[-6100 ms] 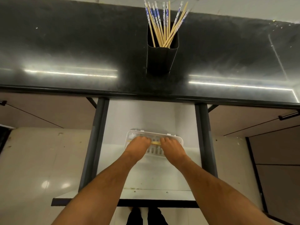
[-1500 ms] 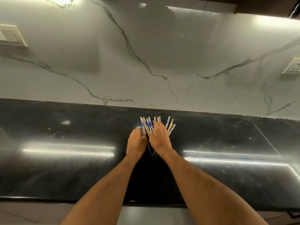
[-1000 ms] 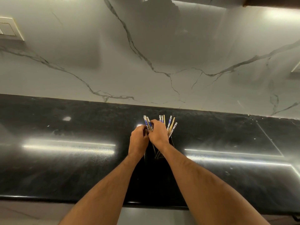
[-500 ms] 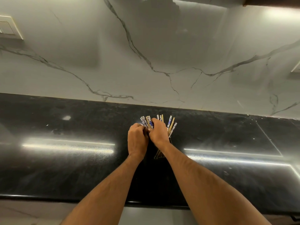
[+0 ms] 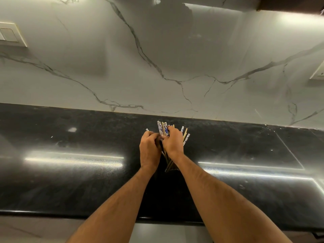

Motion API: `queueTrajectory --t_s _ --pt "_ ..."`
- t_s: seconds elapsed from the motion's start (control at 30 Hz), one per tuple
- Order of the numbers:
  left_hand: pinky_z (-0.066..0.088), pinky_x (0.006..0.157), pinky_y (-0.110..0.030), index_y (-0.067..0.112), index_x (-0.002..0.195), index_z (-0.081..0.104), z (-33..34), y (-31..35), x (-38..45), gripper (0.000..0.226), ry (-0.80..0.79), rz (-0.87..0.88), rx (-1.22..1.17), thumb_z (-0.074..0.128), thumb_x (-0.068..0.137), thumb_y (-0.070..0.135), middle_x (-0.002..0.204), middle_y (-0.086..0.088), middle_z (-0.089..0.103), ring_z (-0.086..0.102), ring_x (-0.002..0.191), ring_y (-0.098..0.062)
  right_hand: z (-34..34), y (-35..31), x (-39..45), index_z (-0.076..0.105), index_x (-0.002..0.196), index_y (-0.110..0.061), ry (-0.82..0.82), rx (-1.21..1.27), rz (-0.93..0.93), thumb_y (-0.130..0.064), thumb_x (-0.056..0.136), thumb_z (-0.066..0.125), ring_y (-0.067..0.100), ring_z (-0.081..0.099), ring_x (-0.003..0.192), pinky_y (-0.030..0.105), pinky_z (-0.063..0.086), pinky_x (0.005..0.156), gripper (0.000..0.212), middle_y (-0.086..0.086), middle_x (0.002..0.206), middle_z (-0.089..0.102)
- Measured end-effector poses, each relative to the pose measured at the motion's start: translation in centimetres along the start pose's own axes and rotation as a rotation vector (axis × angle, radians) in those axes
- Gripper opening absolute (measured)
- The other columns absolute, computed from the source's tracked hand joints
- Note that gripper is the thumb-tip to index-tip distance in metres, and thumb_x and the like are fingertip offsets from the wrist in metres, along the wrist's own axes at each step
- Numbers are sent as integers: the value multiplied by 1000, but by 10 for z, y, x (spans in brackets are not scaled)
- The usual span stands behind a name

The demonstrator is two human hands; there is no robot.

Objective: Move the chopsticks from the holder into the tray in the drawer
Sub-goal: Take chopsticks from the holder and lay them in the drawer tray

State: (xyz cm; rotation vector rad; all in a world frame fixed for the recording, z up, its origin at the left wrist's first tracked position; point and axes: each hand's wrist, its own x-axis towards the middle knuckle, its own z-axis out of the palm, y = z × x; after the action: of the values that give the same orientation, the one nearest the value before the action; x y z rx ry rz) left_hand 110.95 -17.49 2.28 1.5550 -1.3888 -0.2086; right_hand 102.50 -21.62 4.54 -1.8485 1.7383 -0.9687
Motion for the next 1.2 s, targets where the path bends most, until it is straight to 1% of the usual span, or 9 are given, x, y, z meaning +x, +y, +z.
queueTrajectory --t_s 0.07,0.13,0.23,0.33,0.43,0.63,0.9,1.07,1.2 --pt "56 79 -26 6 108 72 2 3 2 15 -2 28 -38 65 95 9 104 -6 68 62 88 -10 -6 -3 2 69 114 -5 62 67 25 -10 89 74 20 71 99 29 60 79 26 10 108 74" --pt "55 88 -25 7 122 66 5 8 3 25 -27 -38 -110 61 97 11 111 -5 68 63 95 -7 -14 -6 4 71 107 -5 140 143 59 -9 88 75 14 72 86 25 61 71 20 9 102 75" --pt "53 86 -16 12 132 54 5 19 4 34 -140 -176 -337 59 98 10 99 3 71 67 88 0 -29 -17 8 71 93 -9 214 337 97 -4 88 74 8 73 68 28 62 59 8 7 89 76" --pt "47 59 -10 22 107 59 4 28 11 12 -253 -153 -379 57 100 12 75 12 65 61 63 7 -48 -31 14 69 96 -18 240 490 94 -2 90 71 5 75 69 21 60 59 16 -3 83 75" --pt "39 46 -8 22 81 62 1 40 19 27 -359 -178 -388 50 103 11 62 12 60 54 48 5 -66 -40 17 70 102 -14 221 528 67 -2 91 70 5 75 71 19 61 63 16 -2 84 75" --pt "45 58 -12 16 90 64 -1 52 11 23 -459 -194 -409 46 104 11 75 5 68 63 60 5 -84 -36 3 70 111 -6 205 523 63 -1 91 68 11 76 78 27 63 71 20 7 94 76" --pt "42 60 -13 18 86 64 -7 60 -1 25 -478 -200 -390 47 103 10 73 9 66 60 60 7 -89 -34 -10 70 110 -6 218 503 30 1 91 68 9 76 75 27 64 69 21 8 94 76" --pt "43 57 -5 24 79 60 -7 57 -9 29 -474 -179 -333 51 100 6 64 15 61 58 59 11 -80 -23 -14 71 111 -7 217 423 26 1 89 71 -5 70 68 10 56 63 24 4 97 76" --pt "44 60 -8 17 84 63 -6 49 -14 18 -523 -148 -197 58 94 3 74 8 63 59 63 6 -73 -15 -14 72 106 -7 225 354 31 0 86 74 -11 67 65 6 51 61 21 -7 88 72"
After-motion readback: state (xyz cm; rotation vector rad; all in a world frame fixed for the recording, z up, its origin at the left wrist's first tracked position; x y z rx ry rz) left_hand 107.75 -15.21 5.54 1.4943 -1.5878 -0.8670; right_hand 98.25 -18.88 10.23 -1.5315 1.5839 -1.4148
